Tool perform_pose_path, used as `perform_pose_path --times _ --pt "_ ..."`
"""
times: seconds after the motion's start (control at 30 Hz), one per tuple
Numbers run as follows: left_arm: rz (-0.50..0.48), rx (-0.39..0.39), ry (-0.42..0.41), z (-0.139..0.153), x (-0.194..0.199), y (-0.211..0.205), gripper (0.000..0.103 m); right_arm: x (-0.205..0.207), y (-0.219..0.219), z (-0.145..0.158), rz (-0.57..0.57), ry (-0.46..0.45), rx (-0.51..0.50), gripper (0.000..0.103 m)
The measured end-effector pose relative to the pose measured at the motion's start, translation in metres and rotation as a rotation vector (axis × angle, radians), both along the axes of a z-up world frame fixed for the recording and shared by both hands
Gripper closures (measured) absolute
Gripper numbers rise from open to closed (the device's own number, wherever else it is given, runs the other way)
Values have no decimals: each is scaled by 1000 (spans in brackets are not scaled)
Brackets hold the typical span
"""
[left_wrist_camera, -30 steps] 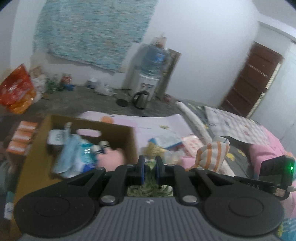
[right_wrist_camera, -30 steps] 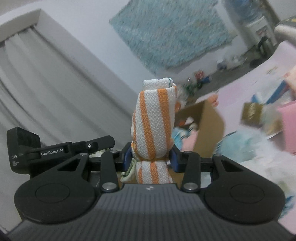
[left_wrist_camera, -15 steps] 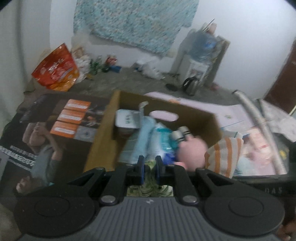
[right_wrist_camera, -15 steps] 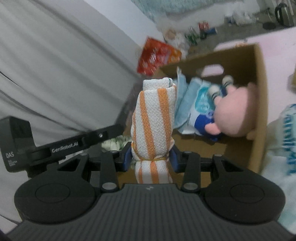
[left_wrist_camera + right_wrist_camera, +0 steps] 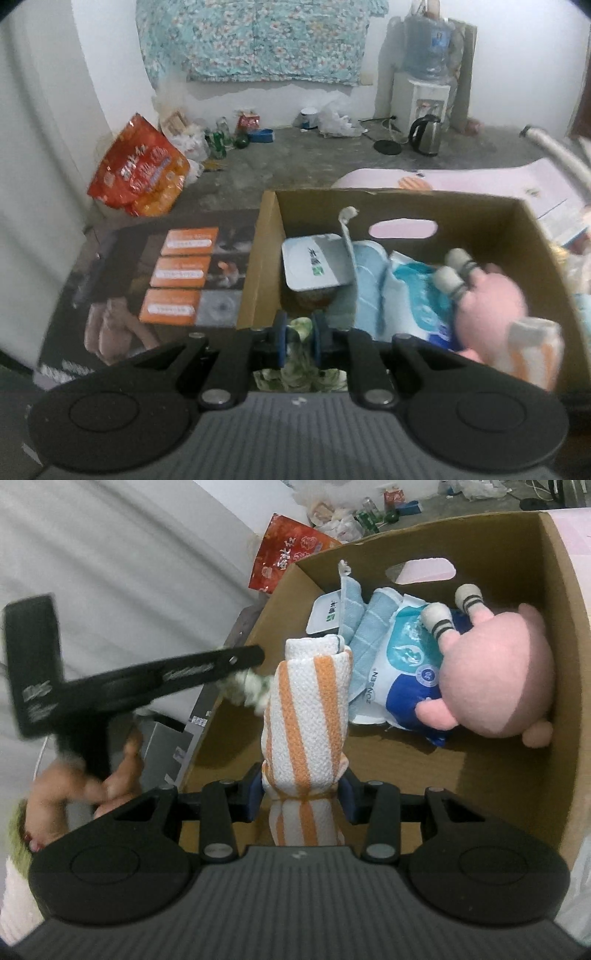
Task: Organize soft objects
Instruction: 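Lower the striped towel and green cloth into the box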
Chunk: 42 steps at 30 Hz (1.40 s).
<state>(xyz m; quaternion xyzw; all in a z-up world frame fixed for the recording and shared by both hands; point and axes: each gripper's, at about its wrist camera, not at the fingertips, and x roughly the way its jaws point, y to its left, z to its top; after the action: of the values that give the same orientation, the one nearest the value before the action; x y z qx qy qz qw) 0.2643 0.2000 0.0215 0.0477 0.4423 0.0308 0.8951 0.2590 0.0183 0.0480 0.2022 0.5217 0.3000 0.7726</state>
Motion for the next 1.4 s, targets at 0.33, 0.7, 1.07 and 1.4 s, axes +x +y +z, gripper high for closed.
perform_pose_path --times 0.33,0.7,1.07,1.4 --pt "10 61 -32 -18 17 -13 61 9 -3 -20 5 27 -8 61" --pt "90 -12 -169 45 -39 10 26 42 36 -34 87 58 -26 63" --pt "285 -168 -278 69 -137 88 21 113 99 -60 110 62 -33 63" --pt "359 -237 -296 50 -197 110 19 109 94 -69 78 71 35 63"
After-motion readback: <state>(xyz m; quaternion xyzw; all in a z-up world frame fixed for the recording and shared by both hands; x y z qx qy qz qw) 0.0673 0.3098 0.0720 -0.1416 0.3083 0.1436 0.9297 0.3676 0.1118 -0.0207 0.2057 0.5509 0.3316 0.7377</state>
